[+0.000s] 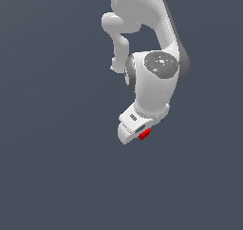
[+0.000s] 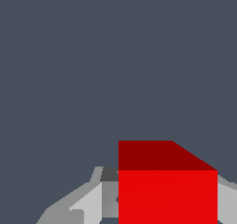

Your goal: Pick up the red cube and move it to a goal position.

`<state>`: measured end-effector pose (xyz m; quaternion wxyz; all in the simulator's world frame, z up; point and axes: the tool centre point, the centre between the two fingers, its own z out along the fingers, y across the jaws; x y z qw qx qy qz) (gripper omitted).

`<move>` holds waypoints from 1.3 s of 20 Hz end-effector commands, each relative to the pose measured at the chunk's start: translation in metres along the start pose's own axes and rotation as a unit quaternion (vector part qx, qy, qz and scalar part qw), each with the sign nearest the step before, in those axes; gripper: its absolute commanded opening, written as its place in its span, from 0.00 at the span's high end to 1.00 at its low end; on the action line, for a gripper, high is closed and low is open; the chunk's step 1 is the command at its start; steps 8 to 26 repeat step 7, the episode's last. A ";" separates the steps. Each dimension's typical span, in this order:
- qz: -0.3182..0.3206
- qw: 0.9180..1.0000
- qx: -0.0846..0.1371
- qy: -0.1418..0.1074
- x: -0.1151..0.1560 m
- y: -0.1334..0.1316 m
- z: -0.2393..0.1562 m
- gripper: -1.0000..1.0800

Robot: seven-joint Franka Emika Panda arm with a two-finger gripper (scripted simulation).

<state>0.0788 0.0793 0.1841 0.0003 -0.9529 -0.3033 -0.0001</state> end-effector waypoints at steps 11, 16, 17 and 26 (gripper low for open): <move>0.000 1.000 0.000 0.000 0.009 0.001 -0.008 1.00; 0.000 1.000 0.000 0.000 0.009 0.001 -0.008 1.00; 0.000 1.000 0.000 0.000 0.009 0.001 -0.008 1.00; 0.000 1.000 0.000 0.000 0.009 0.001 -0.008 1.00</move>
